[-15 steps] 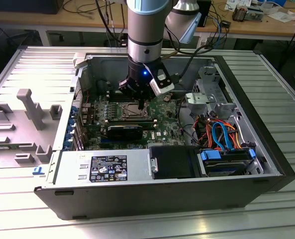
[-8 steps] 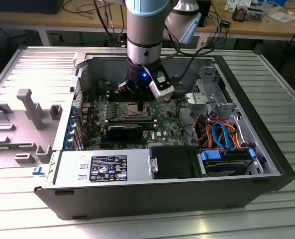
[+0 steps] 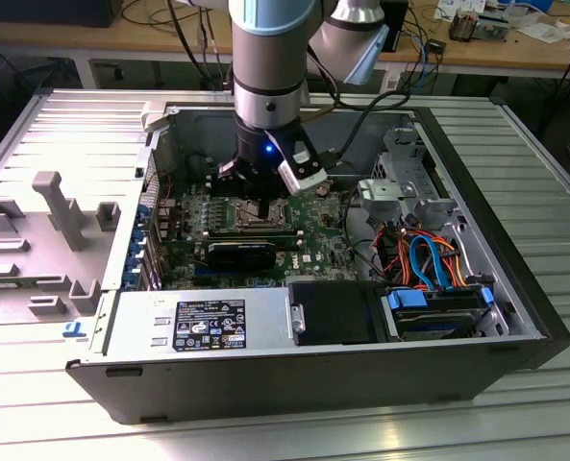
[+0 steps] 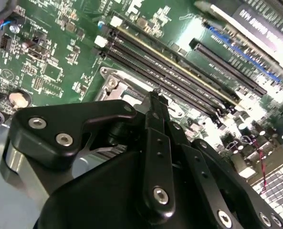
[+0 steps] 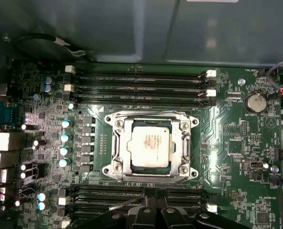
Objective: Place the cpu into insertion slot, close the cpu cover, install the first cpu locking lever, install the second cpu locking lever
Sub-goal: 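Install the second cpu locking lever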
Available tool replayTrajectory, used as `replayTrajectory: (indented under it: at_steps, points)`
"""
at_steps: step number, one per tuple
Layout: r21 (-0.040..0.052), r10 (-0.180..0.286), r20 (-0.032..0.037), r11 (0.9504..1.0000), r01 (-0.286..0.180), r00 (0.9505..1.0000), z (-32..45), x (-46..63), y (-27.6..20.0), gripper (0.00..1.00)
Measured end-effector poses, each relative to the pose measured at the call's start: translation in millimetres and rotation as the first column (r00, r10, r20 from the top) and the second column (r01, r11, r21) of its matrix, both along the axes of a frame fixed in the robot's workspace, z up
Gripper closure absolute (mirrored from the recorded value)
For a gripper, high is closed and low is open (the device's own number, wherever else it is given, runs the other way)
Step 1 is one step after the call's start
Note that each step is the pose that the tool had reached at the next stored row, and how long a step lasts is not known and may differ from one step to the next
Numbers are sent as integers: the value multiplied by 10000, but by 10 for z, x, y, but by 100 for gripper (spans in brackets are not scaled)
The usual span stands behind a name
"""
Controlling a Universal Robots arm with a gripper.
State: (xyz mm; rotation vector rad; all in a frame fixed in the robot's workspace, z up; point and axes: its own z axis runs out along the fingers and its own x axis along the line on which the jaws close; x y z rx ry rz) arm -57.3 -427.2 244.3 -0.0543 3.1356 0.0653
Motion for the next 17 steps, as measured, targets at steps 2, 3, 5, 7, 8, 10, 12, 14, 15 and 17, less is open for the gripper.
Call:
replayTrajectory:
  at_steps: [2, 3, 5, 7, 8, 10, 12, 14, 15, 17]
  points:
    - [0, 56, 0, 10000, -56, 10000, -2, -61, -17, 89]
    - [0, 78, 0, 10000, -78, 10000, -2, -91, -21, 89]
    - [0, 111, 0, 9999, -111, 9999, -3, -128, -25, 89]
    - [0, 131, 0, 9999, -131, 9999, -5, -145, -26, 89]
    - [-2, 138, -1, 9999, -138, 9999, -6, -145, -26, 89]
    - [0, 145, 0, 9999, -145, 9999, -12, -145, -27, 89]
    - [-1, 144, -1, 9999, -144, 9999, -18, -146, -27, 89]
    - [0, 144, 0, 9999, -144, 9999, -27, -146, -27, 89]
    - [0, 144, 0, 9999, -144, 9999, -34, -146, -27, 89]
    - [0, 144, 0, 9999, -144, 9999, -34, -146, -27, 89]
